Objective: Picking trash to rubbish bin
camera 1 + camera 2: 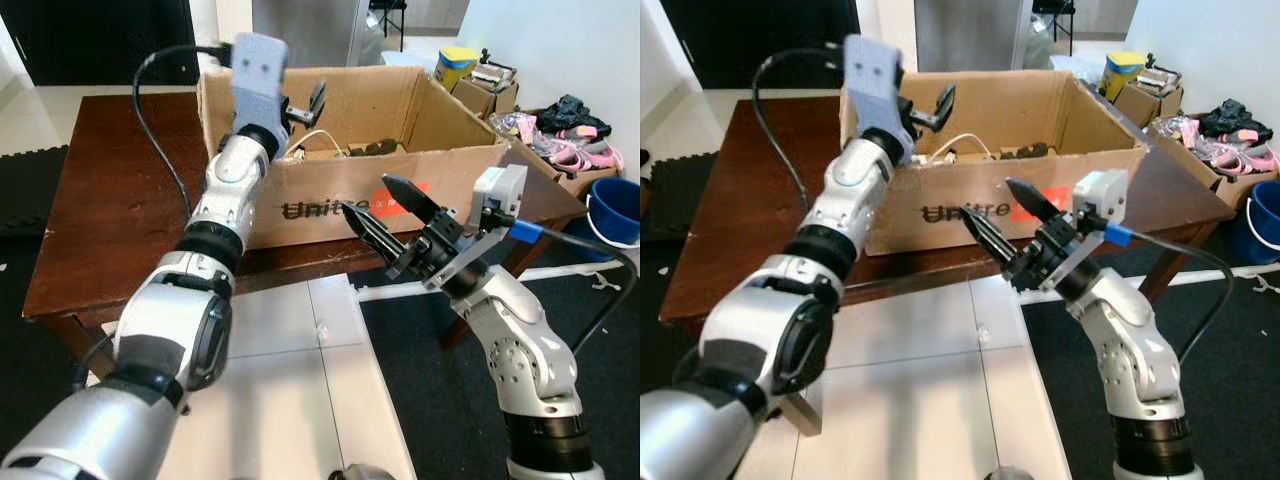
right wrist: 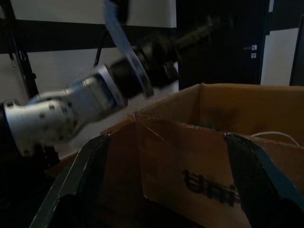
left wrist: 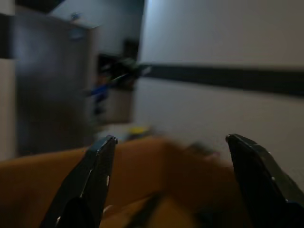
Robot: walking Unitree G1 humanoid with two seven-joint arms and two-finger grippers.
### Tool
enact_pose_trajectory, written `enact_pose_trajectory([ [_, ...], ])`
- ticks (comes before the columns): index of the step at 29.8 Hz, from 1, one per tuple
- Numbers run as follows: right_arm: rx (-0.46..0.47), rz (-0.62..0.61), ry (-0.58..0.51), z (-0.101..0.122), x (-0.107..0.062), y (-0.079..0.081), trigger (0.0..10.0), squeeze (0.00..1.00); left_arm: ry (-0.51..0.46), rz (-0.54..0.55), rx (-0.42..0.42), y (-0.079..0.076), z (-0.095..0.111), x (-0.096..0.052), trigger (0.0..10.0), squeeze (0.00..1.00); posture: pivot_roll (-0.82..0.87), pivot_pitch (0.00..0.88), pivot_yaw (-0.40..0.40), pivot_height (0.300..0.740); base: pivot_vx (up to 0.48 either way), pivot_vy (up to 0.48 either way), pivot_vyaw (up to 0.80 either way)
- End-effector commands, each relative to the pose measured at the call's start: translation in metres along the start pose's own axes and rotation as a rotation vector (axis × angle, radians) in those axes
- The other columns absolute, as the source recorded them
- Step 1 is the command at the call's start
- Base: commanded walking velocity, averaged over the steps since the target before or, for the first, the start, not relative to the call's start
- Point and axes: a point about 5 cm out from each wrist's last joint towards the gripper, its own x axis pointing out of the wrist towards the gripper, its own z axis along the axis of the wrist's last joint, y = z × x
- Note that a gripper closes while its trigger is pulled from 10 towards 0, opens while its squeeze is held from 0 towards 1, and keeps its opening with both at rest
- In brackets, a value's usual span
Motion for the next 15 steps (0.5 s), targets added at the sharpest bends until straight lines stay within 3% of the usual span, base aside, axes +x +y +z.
enact_pose_trajectory([
  [1, 0.011, 0.011, -0.003, 0.001, 0.000, 0.003, 10.0, 0.00, -0.034, -0.085, -0.080, 0.002, 0.007, -0.002, 10.0, 0.00, 0.01, 0.019, -0.023, 0.740, 0.000, 0.000, 0.00],
  [5, 0.017, 0.014, 0.000, 0.000, 0.001, 0.004, 10.0, 0.00, -0.031, -0.137, -0.142, 0.010, 0.006, -0.011, 10.0, 0.00, 0.01, 0.019, -0.023, 0.740, 0.000, 0.000, 0.00],
  [8, 0.026, 0.019, 0.004, -0.002, 0.001, 0.005, 10.0, 0.00, -0.025, -0.318, -0.226, 0.014, 0.003, -0.030, 10.0, 0.00, 0.02, 0.026, -0.024, 0.740, 0.000, 0.000, 0.00],
  [11, 0.030, 0.024, 0.006, -0.002, 0.001, 0.006, 10.0, 0.00, -0.025, -0.402, -0.254, 0.014, 0.002, -0.039, 10.0, 0.00, 0.03, 0.032, -0.028, 0.740, 0.000, 0.000, 0.00],
  [12, 0.037, 0.035, 0.012, -0.003, 0.001, 0.007, 10.0, 0.00, -0.026, -0.542, -0.312, 0.016, 0.002, -0.057, 10.0, 0.00, 0.03, 0.032, -0.028, 0.740, 0.000, 0.000, 0.00],
  [15, 0.047, 0.050, 0.021, -0.005, 0.000, 0.009, 10.0, 0.00, -0.026, -0.667, -0.374, 0.020, 0.003, -0.080, 10.0, 0.00, 0.03, 0.038, -0.032, 0.740, 0.000, 0.000, 0.00],
])
